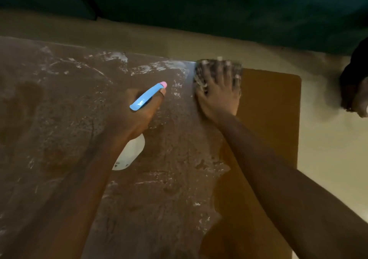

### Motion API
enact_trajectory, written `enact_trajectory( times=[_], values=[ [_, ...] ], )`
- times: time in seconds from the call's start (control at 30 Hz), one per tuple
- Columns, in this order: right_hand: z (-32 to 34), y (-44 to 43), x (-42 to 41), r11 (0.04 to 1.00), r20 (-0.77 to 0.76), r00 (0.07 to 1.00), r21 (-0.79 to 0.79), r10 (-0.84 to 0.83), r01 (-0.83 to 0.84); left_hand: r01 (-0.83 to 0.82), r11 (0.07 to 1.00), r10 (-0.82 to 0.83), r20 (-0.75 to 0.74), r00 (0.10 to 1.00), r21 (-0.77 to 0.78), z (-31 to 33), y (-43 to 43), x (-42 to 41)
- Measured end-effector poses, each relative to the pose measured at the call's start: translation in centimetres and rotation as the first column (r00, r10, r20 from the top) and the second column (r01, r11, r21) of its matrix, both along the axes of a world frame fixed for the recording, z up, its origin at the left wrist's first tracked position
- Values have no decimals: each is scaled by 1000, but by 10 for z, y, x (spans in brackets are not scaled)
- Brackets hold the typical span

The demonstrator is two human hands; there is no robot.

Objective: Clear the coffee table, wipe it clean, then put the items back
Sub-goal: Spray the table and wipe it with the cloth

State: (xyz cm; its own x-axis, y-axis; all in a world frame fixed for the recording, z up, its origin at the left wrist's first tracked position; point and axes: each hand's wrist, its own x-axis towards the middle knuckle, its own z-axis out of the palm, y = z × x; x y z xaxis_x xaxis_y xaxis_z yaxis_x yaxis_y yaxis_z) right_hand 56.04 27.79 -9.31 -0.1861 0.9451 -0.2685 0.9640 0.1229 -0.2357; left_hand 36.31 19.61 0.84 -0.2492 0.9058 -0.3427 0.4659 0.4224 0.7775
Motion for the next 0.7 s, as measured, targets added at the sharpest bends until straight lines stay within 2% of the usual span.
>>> enact_trajectory(
  times=[0.13,0.23,0.3,0.4,0.47,0.53,0.6,0.7],
  values=[
    [-5,-47,-13,942,31,943,35,333,-333,1,1000,-1,23,1000,-5,-1,-4,-8],
    [-4,-70,29,897,51,895,0,442,-443,8,1000,-8,8,1000,-5,-3,-4,-7],
    [-1,-70,62,931,105,925,-28,364,-363,14,1000,-14,-7,1000,-9,-4,-4,-6],
    [3,-43,85,997,134,989,-40,65,-60,29,1000,-29,9,1000,2,-4,-4,-7],
    [1,-17,71,991,88,988,-24,-129,132,17,1000,-17,25,1000,9,-5,-4,-9],
    [-2,-2,41,977,89,973,0,-211,212,7,1000,-7,41,999,8,-6,-3,-11],
    [-2,-4,11,990,90,986,8,-139,139,2,1000,-2,38,999,-1,-6,-3,-10],
    [-1,-35,-3,987,70,985,12,161,-162,-2,1000,2,27,1000,-24,-5,-1,-11]
  ],
)
